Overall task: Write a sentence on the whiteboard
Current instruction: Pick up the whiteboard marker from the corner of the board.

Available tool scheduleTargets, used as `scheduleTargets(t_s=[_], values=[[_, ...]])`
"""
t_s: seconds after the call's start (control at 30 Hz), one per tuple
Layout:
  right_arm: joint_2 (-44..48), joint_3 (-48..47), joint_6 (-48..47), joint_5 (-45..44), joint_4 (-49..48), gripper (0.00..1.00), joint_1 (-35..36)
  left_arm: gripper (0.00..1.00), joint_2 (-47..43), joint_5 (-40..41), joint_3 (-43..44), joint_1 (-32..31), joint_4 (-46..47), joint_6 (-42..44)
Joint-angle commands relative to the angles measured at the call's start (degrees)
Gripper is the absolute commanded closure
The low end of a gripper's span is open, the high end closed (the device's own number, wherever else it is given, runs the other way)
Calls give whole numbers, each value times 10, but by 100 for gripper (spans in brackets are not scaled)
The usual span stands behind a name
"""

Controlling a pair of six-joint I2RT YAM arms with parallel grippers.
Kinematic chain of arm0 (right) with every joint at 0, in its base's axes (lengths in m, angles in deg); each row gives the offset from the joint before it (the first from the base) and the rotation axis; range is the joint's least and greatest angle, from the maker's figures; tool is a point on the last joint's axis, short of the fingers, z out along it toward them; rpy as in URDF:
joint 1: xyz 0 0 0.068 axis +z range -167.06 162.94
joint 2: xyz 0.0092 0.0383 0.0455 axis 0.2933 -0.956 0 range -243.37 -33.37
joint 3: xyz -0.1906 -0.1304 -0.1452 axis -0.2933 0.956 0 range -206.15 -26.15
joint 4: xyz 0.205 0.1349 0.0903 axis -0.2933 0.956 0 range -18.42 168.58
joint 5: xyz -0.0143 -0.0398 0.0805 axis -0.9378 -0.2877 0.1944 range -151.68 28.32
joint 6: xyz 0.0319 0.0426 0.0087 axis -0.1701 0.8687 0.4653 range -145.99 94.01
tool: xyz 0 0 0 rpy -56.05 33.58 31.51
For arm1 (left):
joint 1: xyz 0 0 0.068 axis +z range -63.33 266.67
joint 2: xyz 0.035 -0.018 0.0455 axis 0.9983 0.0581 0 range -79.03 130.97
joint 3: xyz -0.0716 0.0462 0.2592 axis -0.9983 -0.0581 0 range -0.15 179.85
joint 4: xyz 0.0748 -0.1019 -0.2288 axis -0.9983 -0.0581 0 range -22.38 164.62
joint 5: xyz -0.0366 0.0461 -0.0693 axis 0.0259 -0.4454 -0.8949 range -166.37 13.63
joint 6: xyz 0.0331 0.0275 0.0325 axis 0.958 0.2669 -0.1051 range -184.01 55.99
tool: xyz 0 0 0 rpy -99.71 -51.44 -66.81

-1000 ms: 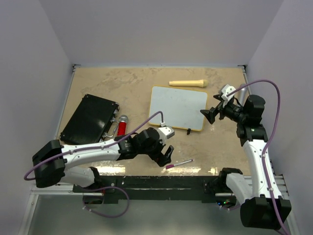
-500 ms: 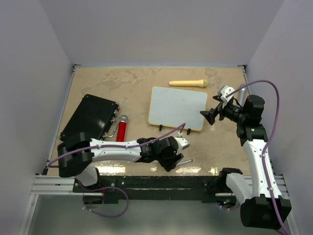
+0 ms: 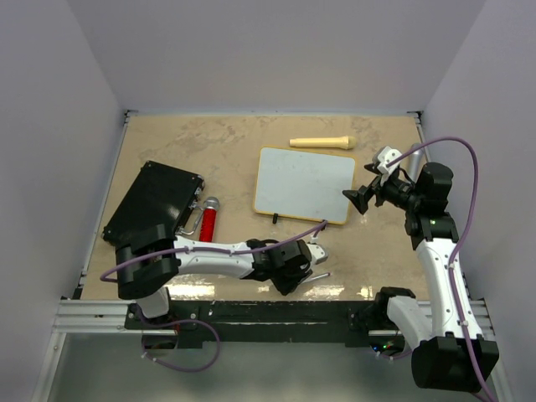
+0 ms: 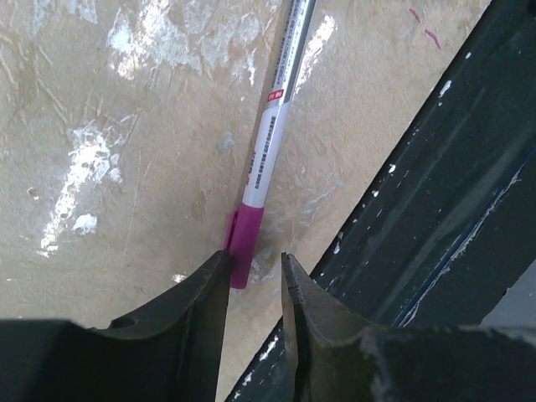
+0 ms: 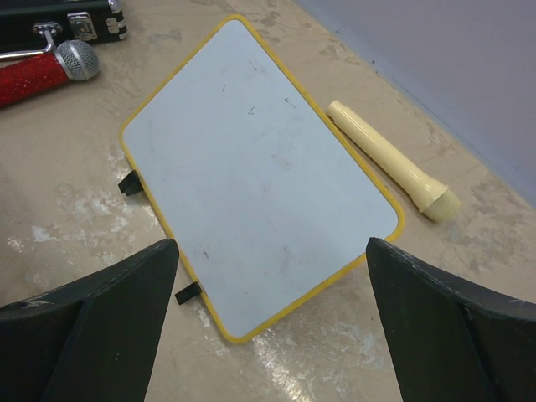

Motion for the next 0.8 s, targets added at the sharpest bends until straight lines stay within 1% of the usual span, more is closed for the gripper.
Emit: scheduleTargets(t_s=[0.0,0.13,0.17,0.43,0.5,0.53,0.67,0.77], values=[[2,-4,-7,18,-1,1,-1,66,18,-1,34,-7,-6,13],[2,-4,-7,19,0,1,-1,69,35,8,46,-10,-22,14],[2,-5,-7,19,1,1,-1,70,38,27,51,-11,-34,14],[3,-5,-9,22,3,2,-1,70,76,83,69,-27,-81,11],[3,-5,-9,22,3,1,-1,74,84,96,72,-30,-89,10],[3,-5,-10,22,4,1,-1,79,86,101,76,-31,-94,10],[3,-5,-12,24,5,1,-1,85,91,138,80,-32,-102,10],[3,-5,-15,25,8,1,-1,87,78,166,77,-33,-102,13]])
